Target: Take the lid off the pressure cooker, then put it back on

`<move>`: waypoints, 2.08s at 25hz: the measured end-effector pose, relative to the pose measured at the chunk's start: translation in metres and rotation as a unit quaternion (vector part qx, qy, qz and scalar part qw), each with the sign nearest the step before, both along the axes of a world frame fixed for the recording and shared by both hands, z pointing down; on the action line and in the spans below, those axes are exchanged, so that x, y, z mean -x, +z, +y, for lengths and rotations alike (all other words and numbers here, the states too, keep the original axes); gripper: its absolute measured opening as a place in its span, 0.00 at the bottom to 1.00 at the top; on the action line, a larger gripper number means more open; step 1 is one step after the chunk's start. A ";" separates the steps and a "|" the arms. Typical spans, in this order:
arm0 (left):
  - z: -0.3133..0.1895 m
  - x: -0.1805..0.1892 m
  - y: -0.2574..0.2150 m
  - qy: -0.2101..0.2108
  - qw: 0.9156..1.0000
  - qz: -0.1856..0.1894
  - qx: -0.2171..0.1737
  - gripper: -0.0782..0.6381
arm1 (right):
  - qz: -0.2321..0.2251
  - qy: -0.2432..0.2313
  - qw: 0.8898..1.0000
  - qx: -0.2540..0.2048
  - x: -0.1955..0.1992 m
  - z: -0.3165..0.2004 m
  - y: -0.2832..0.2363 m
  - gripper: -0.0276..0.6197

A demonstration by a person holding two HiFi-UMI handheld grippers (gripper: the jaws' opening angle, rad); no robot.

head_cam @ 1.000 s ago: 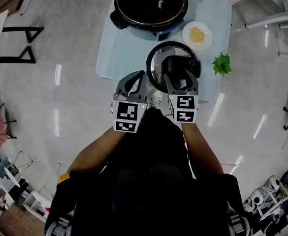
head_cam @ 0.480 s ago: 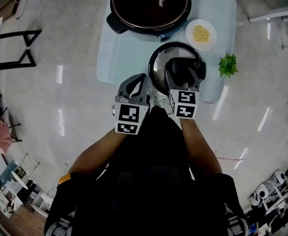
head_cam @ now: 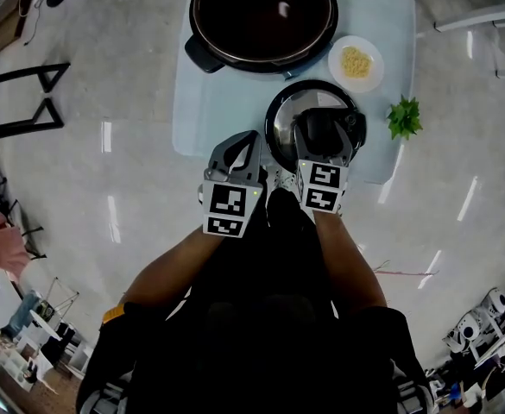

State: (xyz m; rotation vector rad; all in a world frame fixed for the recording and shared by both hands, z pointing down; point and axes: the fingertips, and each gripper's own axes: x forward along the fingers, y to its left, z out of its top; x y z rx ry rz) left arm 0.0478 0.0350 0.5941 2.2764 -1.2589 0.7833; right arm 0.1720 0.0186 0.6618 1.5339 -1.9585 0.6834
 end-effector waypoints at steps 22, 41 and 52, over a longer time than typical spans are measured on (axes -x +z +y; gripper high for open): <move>-0.011 -0.026 -0.064 0.061 0.996 0.047 -0.037 0.12 | -0.023 0.039 0.999 -0.006 -0.026 0.029 -0.067 0.50; -0.050 -0.006 -0.168 0.075 0.984 0.099 -0.129 0.12 | -0.027 0.007 0.991 -0.130 -0.028 -0.012 -0.251 0.50; -0.085 0.060 -0.174 -0.023 0.985 0.080 -0.151 0.12 | -0.014 -0.163 0.974 -0.154 0.034 -0.092 -0.281 0.50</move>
